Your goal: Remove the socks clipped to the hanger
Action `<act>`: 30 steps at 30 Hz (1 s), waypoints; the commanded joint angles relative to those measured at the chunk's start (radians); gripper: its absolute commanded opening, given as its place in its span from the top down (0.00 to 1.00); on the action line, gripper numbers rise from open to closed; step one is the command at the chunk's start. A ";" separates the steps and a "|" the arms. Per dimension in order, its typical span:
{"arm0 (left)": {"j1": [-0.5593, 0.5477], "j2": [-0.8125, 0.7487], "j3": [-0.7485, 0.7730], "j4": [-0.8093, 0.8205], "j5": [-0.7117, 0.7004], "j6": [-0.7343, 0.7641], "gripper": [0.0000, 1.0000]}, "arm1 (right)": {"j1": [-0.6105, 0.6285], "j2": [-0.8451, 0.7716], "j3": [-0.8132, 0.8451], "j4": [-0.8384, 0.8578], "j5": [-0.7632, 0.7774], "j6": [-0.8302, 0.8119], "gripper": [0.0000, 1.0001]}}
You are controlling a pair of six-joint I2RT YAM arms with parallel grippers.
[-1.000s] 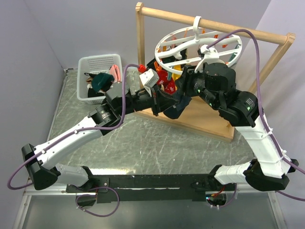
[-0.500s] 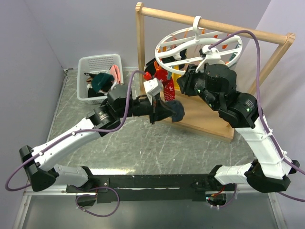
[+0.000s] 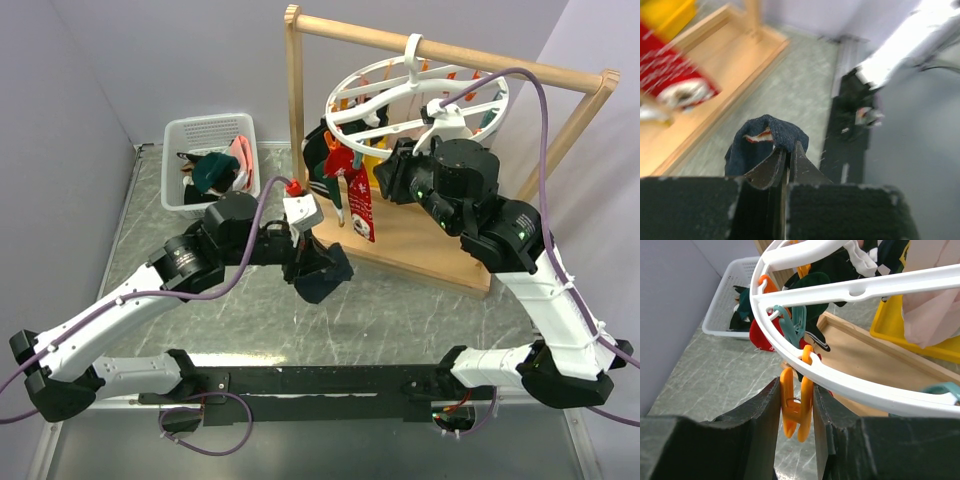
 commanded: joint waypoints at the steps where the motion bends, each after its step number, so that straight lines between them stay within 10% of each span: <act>1: 0.048 -0.019 -0.010 -0.088 -0.147 0.060 0.99 | -0.003 -0.042 -0.021 0.032 0.023 -0.010 0.70; 11: 0.244 0.122 0.117 -0.247 -0.466 0.008 0.99 | -0.005 -0.081 -0.064 0.033 0.035 -0.015 0.70; 30: 0.586 0.498 0.521 -0.256 -0.507 -0.073 0.99 | -0.005 -0.123 -0.109 0.053 0.024 -0.021 0.70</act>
